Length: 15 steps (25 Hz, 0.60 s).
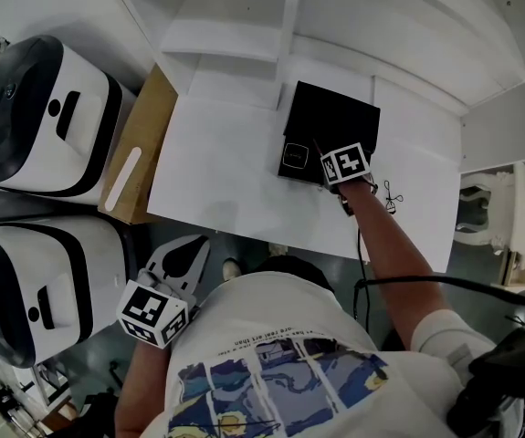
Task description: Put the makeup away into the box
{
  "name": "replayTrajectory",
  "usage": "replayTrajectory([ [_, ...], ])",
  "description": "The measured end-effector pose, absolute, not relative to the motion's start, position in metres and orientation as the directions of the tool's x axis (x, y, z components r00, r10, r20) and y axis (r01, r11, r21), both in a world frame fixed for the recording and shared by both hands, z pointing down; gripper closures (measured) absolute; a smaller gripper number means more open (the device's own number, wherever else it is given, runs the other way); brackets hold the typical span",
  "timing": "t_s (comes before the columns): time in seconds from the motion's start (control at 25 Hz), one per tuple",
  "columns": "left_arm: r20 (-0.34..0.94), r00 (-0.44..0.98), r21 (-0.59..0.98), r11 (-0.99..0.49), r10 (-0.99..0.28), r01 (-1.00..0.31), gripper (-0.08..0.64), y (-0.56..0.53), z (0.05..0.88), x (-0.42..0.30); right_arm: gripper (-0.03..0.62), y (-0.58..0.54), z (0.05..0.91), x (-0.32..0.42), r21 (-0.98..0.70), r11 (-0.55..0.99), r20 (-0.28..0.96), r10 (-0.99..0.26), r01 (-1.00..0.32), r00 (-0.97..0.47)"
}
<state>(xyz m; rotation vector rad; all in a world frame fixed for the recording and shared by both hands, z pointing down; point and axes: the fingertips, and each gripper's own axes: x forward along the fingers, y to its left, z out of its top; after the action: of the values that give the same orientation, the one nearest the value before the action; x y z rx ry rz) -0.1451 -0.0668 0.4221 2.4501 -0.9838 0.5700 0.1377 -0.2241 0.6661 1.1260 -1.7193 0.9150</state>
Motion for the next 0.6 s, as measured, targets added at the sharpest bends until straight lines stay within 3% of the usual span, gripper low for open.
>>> replayTrajectory([
  [0.32,0.52,0.673,0.241,-0.665,-0.526,-0.707,0.546,-0.068,0.421,-0.142,0.472,-0.221,0.662,0.136,-0.129,0.334,0.92,-0.312,-0.934,-0.238],
  [0.6,0.509,0.705,0.248,-0.7,-0.494,-0.67,0.546,-0.064,0.421,-0.137,0.471,-0.214,0.635,0.141,-0.067,0.356,0.894,-0.392,-0.932,-0.214],
])
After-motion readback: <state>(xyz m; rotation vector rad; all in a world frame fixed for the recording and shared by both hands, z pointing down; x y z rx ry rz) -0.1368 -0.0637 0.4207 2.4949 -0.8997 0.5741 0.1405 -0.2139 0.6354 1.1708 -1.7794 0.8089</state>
